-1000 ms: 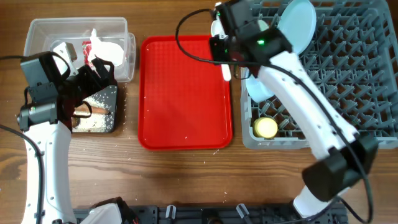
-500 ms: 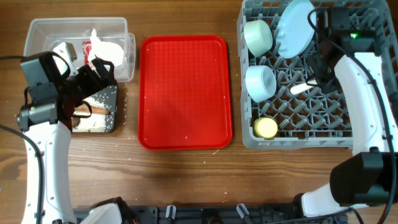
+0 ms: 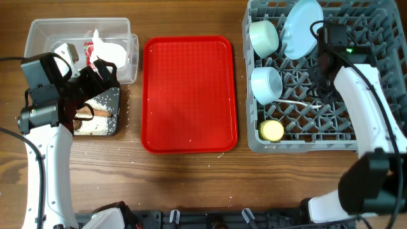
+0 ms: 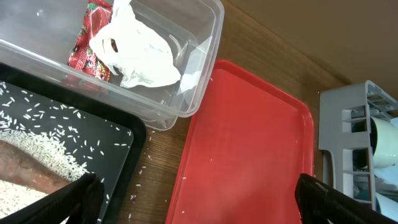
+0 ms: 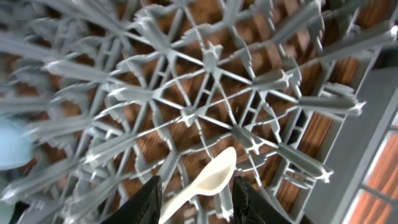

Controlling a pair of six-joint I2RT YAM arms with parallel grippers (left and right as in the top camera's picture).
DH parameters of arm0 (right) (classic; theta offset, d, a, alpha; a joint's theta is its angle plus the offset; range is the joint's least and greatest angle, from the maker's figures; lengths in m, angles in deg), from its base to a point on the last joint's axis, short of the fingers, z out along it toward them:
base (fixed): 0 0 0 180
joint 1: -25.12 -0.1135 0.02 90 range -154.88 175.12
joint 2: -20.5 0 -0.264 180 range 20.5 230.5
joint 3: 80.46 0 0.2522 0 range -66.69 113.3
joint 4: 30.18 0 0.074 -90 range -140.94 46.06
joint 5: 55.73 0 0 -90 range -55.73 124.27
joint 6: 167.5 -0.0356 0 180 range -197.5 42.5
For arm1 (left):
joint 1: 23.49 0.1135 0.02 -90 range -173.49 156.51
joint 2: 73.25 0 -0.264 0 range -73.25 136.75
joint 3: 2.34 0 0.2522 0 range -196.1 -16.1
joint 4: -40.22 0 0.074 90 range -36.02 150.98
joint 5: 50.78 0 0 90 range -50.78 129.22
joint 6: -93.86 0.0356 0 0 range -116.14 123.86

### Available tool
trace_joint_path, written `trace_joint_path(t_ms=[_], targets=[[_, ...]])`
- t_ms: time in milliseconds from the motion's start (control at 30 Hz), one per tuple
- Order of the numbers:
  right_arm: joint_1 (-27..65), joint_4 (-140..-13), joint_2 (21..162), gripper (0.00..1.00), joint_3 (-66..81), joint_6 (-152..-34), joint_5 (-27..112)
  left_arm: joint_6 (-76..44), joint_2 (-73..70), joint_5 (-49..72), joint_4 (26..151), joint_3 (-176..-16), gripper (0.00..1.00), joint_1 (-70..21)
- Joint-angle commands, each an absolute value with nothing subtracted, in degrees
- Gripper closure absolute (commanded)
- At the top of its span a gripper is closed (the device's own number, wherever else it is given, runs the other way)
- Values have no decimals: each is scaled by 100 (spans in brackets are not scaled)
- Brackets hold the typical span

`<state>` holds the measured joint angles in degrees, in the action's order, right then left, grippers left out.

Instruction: Sort waste into correct bins and load items into the dishwasher rack

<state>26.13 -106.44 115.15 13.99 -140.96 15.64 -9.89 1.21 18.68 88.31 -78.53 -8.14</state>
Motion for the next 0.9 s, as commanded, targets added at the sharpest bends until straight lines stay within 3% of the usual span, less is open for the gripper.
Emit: trace_joint_path(t_ms=[0, 67, 100, 167, 400, 633, 767, 867], targets=[[2449, -10690, 10374, 62, 1397, -12566, 2248, -874, 92, 1803, 8813, -7912, 0, -827], [2194, -10718, 9629, 53, 1397, -11292, 2805, -874, 92, 1803, 8813, -7912, 0, -827], [2051, -10757, 9290, 42, 1397, -10809, 3015, -874, 92, 1803, 8813, -7912, 0, -827], [1743, -10895, 8610, 1, 1397, -10068, 3323, -874, 92, 1803, 8813, -7912, 0, -827], [1597, -11522, 7161, 0, 1397, -10002, 3417, -874, 92, 1803, 8813, -7912, 0, -827], [1597, -11638, 7095, 0, 1362, -9698, 3177, -874, 92, 1803, 8813, -7912, 0, -827], [1656, -9984, 6726, 0, 252, -8619, 3511, -874, 92, 1801, 8813, -7912, 0, -827], [1857, -8663, 5777, 0, -1429, -8656, 3658, -874, 92, 1803, 8813, -7912, 0, -827]])
